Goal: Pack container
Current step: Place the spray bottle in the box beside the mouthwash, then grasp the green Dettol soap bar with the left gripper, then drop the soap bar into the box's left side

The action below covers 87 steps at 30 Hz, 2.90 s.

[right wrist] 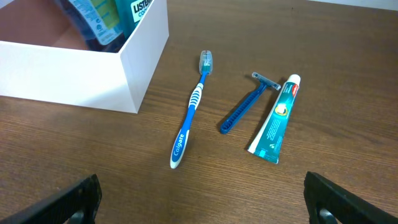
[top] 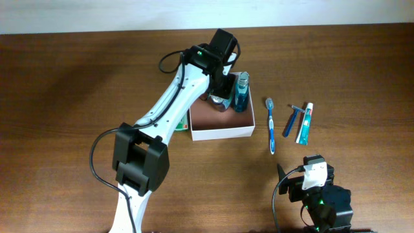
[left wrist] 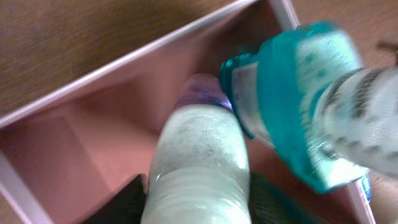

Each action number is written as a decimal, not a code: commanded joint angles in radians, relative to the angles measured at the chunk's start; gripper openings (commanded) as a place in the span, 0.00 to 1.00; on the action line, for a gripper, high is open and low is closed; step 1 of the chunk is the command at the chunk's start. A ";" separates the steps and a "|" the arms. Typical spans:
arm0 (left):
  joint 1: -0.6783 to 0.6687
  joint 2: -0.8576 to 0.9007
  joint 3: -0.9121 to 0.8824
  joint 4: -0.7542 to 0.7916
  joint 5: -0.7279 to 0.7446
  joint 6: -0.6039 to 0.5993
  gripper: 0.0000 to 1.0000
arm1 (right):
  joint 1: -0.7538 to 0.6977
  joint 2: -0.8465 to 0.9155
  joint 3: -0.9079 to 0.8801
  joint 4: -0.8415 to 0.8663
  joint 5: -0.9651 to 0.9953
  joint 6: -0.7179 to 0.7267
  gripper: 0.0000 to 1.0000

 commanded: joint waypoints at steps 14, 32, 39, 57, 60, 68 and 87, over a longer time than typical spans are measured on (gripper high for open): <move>0.048 -0.031 0.431 -0.472 0.000 0.014 0.81 | -0.008 -0.007 -0.006 0.002 -0.002 -0.005 0.99; 0.331 -0.229 -0.099 -0.369 0.033 0.030 0.81 | -0.008 -0.007 -0.006 0.002 -0.002 -0.005 0.99; 0.328 -0.226 -0.442 -0.008 0.038 -0.085 0.80 | -0.008 -0.007 -0.006 0.002 -0.002 -0.005 0.99; 0.214 -0.098 -0.540 0.138 0.033 -0.126 0.75 | -0.008 -0.007 -0.006 0.002 -0.002 -0.005 0.99; 0.214 -0.091 -0.540 0.143 0.030 -0.126 0.75 | -0.008 -0.007 -0.006 0.002 -0.002 -0.005 0.99; 0.214 -0.039 -0.540 0.149 0.008 -0.153 0.74 | -0.008 -0.007 -0.006 0.002 -0.002 -0.005 0.99; 0.246 -0.105 -0.082 -0.311 0.003 -0.144 0.42 | -0.008 -0.007 -0.006 0.002 -0.002 -0.005 0.99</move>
